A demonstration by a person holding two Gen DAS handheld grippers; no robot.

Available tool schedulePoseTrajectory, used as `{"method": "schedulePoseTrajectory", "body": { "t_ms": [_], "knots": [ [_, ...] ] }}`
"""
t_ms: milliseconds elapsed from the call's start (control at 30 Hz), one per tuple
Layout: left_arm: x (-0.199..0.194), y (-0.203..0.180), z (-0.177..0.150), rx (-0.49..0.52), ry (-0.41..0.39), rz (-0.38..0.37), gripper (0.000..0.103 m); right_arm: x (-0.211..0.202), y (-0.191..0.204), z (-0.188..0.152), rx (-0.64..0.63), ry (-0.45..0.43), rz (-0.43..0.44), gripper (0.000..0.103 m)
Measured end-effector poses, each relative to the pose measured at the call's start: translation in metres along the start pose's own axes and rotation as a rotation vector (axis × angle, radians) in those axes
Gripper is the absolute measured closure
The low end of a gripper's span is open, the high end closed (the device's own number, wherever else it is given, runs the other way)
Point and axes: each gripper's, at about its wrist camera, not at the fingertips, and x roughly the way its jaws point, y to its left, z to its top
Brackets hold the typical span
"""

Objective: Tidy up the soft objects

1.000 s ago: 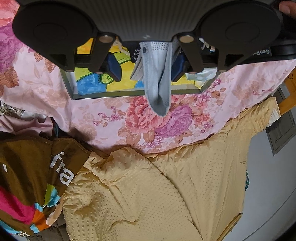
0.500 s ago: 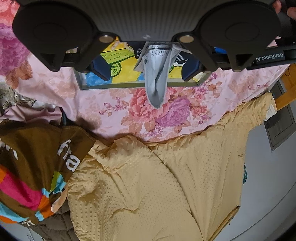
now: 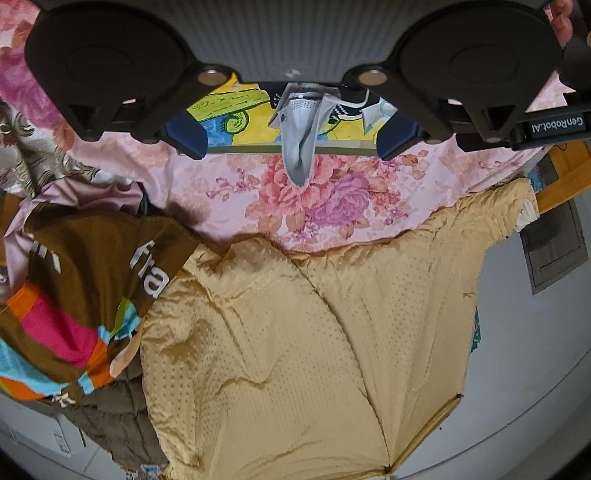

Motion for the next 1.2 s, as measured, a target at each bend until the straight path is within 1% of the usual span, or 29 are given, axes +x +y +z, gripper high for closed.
{"method": "schedulePoseTrajectory", "body": {
  "t_ms": [100, 200, 533, 767, 1200],
  "knots": [
    [-0.015, -0.003, -0.001, 0.013, -0.018, -0.002, 0.005, -0.015, 0.003, 0.001, -0.008, -0.017, -0.005, 0.001],
    [-0.03, -0.007, -0.004, 0.031, -0.034, -0.003, 0.001, -0.031, 0.005, 0.001, -0.016, -0.031, -0.01, 0.0],
    [-0.08, -0.014, -0.015, 0.077, -0.077, -0.017, 0.001, -0.075, 0.014, -0.003, -0.042, -0.051, -0.02, 0.0],
    [-0.109, -0.012, -0.022, 0.078, -0.091, -0.013, 0.001, -0.106, 0.02, -0.009, -0.042, -0.076, -0.019, 0.0],
    [-0.152, -0.008, -0.041, 0.087, -0.109, -0.003, 0.001, -0.146, 0.029, -0.027, -0.051, -0.081, -0.02, 0.0]
  ]
}}
